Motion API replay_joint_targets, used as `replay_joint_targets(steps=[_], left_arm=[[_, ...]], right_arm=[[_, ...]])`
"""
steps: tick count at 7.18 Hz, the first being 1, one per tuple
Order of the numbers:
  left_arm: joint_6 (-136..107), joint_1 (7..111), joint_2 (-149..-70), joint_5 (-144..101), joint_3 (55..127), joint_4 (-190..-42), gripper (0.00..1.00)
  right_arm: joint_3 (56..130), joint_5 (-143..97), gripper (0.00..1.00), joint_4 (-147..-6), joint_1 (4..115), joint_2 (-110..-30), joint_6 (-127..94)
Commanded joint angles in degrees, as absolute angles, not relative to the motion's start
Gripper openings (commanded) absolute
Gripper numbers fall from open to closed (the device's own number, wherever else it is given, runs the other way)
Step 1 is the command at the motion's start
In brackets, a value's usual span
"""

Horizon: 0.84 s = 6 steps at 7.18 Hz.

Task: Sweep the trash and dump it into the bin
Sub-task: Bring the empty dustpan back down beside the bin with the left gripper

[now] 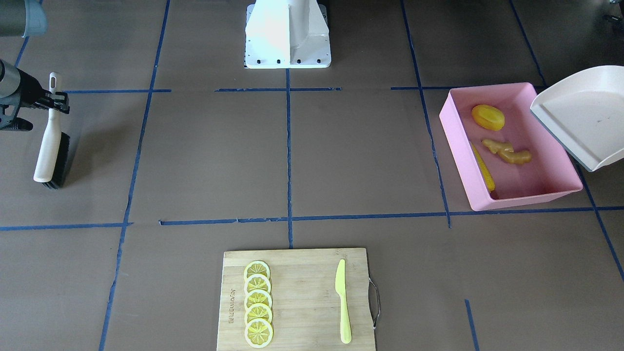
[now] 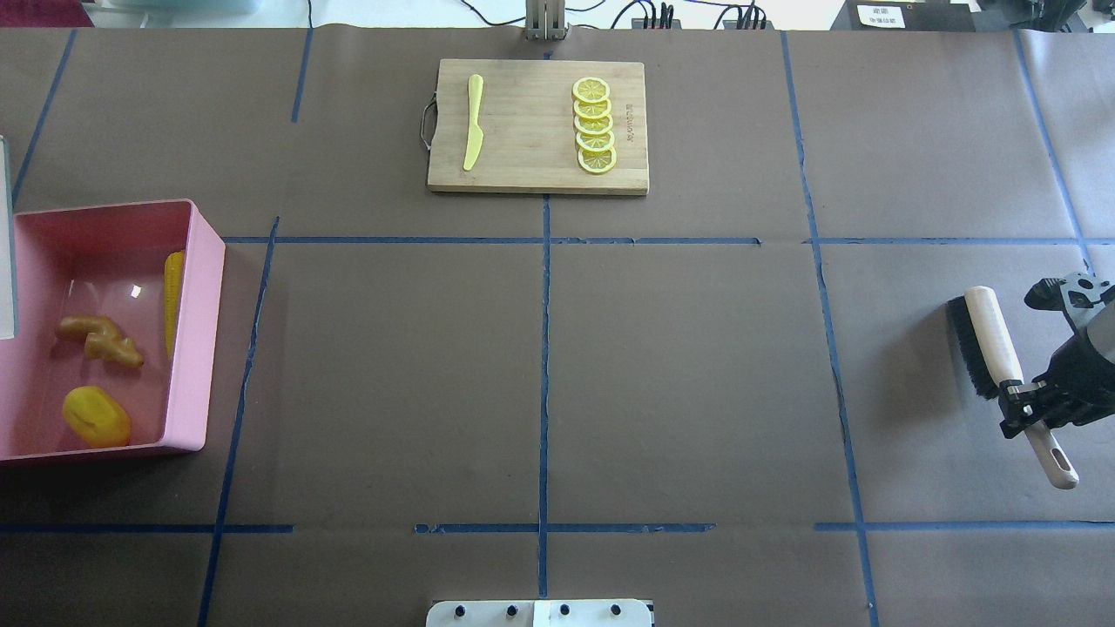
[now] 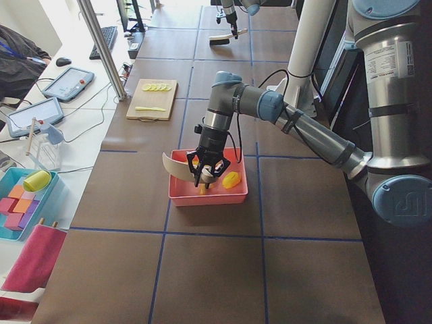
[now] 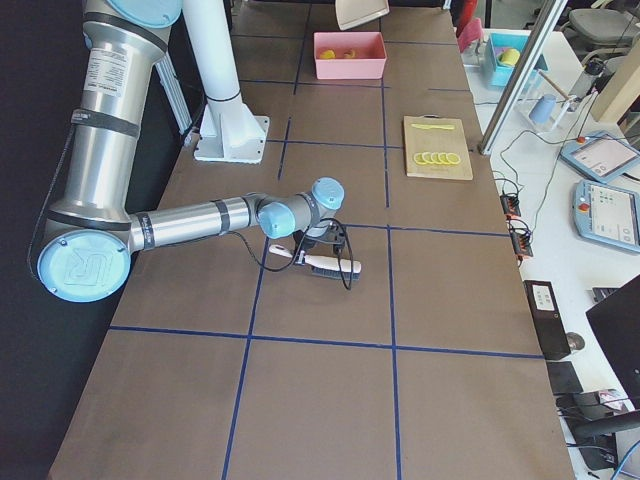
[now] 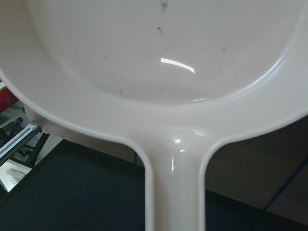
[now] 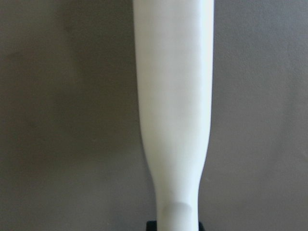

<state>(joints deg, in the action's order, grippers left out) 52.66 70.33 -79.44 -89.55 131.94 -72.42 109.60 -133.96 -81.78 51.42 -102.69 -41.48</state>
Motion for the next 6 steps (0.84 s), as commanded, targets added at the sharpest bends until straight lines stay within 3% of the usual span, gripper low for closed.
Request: replay_joint_targets(steps=[1, 2, 3, 6], left_arm=[[52.6, 70.2, -79.5, -89.6, 131.6, -72.4, 0.0], [52.6, 70.2, -79.5, -89.6, 131.6, -72.4, 0.0], [52.7, 70.2, -79.7, -89.6, 131.6, -72.4, 0.0], [51.6, 70.2, -83.7, -94.4, 131.8, -72.2, 0.0]], right_arm=[[109.2, -133.9, 0.51, -81.7, 51.3, -102.2, -41.4], [109.2, -133.9, 0.91, -81.7, 51.4, -102.1, -41.4], [109.7, -133.9, 1.0, -81.7, 51.4, -102.1, -41.5], [113.7, -134.1, 1.0, -80.4, 57.4, -102.1, -41.3]])
